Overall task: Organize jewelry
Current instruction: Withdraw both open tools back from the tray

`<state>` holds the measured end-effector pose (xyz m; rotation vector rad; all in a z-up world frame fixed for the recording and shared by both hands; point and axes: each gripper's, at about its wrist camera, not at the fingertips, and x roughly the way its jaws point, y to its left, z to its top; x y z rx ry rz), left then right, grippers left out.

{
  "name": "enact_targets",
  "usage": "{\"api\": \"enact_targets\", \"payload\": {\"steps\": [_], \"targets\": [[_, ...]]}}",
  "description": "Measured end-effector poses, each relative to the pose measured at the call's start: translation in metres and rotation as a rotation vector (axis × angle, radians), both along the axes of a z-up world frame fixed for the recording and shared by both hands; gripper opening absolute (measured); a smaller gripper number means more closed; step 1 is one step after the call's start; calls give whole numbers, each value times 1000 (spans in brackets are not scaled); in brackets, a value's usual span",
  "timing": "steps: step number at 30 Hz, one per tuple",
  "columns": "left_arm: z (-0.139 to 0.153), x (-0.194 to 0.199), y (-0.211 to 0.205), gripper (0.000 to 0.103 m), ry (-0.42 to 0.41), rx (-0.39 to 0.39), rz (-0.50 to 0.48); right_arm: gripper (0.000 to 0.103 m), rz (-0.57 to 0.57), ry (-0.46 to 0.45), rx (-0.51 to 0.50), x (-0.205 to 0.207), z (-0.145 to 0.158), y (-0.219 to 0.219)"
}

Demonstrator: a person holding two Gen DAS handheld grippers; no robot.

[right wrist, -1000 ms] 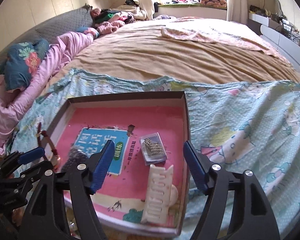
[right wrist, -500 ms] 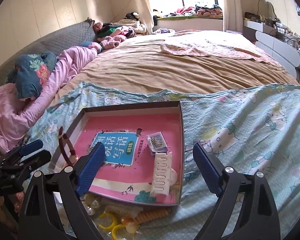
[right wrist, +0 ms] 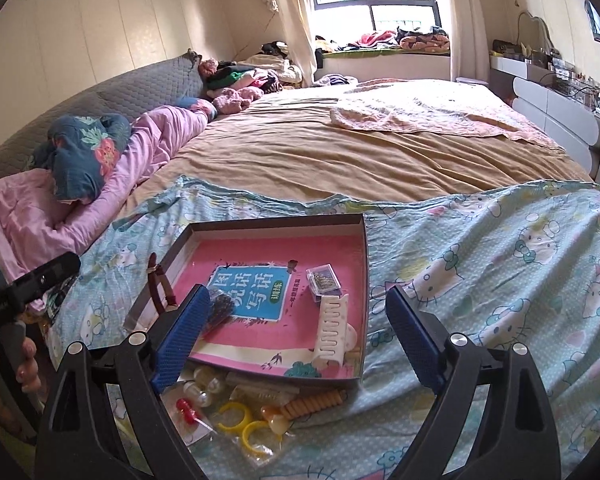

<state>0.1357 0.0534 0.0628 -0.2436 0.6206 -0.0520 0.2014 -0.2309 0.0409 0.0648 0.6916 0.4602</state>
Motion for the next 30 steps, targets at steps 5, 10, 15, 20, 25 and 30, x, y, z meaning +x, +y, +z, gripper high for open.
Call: {"api": "enact_targets", "payload": {"steps": [5,10,15,20,25,30], "targets": [[6,-12,4,91,-16,0,13,89,14,-12,2,-14,4,-2],[7,-21,1,91,-18,13,12,89,32,-18,1,-26,5,-4],[6,-27,-6,91,-13,25,4,89,46,-21,-2,-36,5,-6],[3,-31,-12,91,-1,38,-6,89,61,-17,-4,-44,2,-7],[-5,-36,-17,92,21,54,-11,89,79,-3,-9,-50,-6,-8],[-14,-39,-18,92,46,63,-1,89,96,15,-17,-55,-14,-9]]}}
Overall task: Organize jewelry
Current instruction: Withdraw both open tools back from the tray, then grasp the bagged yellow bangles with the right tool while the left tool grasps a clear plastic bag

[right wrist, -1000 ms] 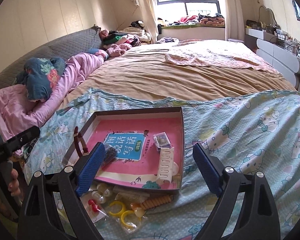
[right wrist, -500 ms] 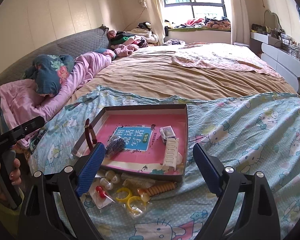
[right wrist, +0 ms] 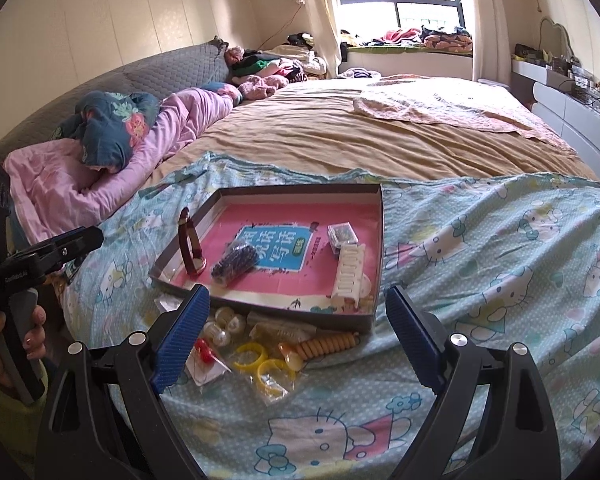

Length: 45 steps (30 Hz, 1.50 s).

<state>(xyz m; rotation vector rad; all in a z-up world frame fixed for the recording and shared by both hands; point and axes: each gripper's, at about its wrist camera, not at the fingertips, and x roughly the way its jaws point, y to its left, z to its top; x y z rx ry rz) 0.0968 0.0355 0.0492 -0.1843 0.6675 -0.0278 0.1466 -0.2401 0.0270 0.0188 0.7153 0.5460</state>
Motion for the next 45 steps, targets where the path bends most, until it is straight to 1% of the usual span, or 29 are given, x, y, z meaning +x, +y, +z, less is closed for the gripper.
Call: {"api": "enact_targets", "payload": {"steps": [6,12,21,27,33,43,45], "targets": [[-9,-2,-2,92,29,10,6,89,16,16,-10,-5,-9,-1],[-26,-2,-7,92,80,37,5,89,35,36,-29,-9,-21,-1],[-46,-2,-19,92,139,63,-12,89,51,86,-49,-11,-43,0],[-56,1,-34,92,159,85,-51,89,63,121,-60,-11,-56,2],[-66,7,-39,92,171,94,-61,89,74,136,-72,-13,-66,4],[-87,18,-28,92,184,83,-40,89,96,168,-100,-10,-89,18],[-89,20,-27,90,189,78,-37,89,100,173,-115,-8,-96,22]]}}
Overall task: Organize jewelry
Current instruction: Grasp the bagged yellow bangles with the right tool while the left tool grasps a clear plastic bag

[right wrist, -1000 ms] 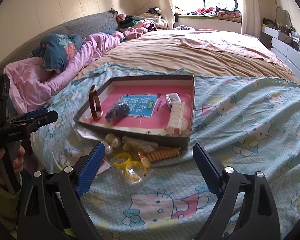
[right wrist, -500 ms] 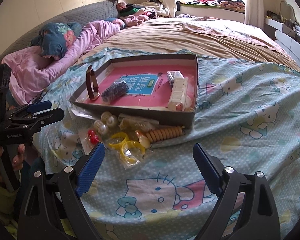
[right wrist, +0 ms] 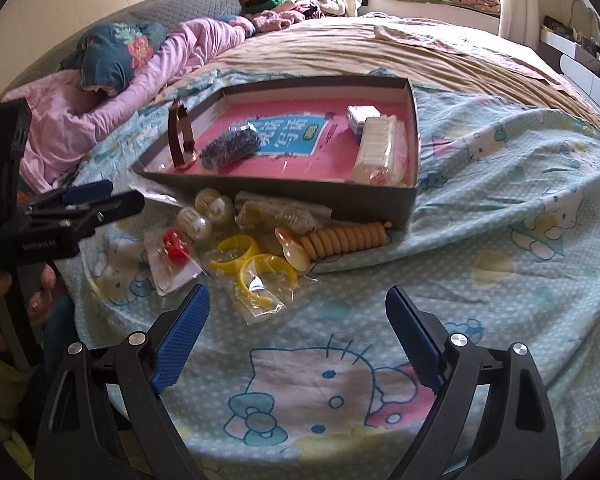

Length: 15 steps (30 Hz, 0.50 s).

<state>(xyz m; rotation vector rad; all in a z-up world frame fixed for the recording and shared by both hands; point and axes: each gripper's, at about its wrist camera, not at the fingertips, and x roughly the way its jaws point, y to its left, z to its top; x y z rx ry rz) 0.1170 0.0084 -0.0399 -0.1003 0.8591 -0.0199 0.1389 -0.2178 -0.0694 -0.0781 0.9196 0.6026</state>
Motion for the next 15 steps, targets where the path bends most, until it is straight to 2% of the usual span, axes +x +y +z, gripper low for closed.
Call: {"api": "enact_targets", "payload": {"steps": [2,10,14,15], "targets": [[-2,2,1,86,4,-4,0,88,1,9,-9,3,-7,4],[-5,8,0,86,2,-18,-7,78,29,6,-10,11,-18,25],[-10,12,1,85,4,-28,-7,59,71,-12,-15,10,-20,37],[-11,14,1,84,4,-31,-7,58,67,-18,-15,10,-20,37]]}}
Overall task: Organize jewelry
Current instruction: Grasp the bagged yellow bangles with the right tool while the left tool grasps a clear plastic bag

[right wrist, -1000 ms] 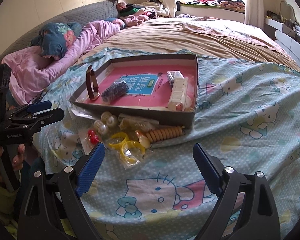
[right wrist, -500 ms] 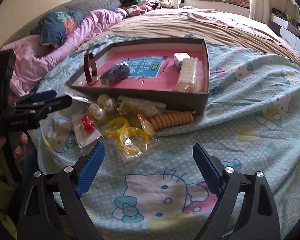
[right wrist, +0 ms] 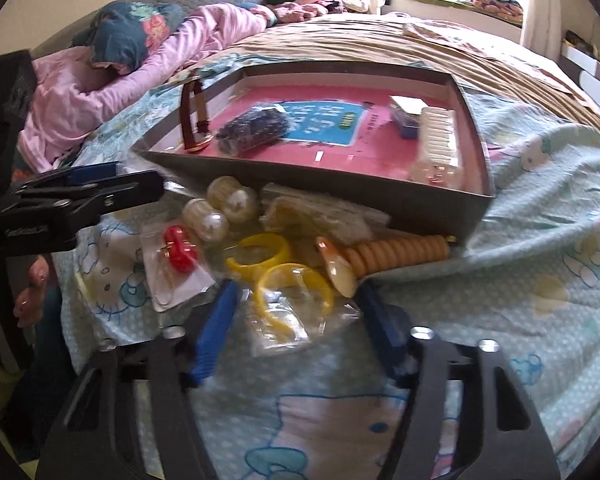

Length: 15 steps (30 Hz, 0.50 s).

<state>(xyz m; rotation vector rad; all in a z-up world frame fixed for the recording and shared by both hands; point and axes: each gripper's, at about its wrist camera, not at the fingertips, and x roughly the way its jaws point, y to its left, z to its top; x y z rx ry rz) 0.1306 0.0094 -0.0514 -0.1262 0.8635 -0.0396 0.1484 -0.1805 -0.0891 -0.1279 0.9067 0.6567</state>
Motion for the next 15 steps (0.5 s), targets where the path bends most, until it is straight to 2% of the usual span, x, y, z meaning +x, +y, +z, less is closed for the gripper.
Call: {"api": "enact_targets", "payload": {"steps": [5,12,15], "targets": [[-4,4,-2,80,-2,-23,-16,51,-18,14,55,1,2,-10],[-9,9,-8,55,-3,-37,-49,49,-27,21,69,-6,9,-27],[-9,9,-12,37,-11,-43,-70,49,-48,23,65,-9,11,-38]]}}
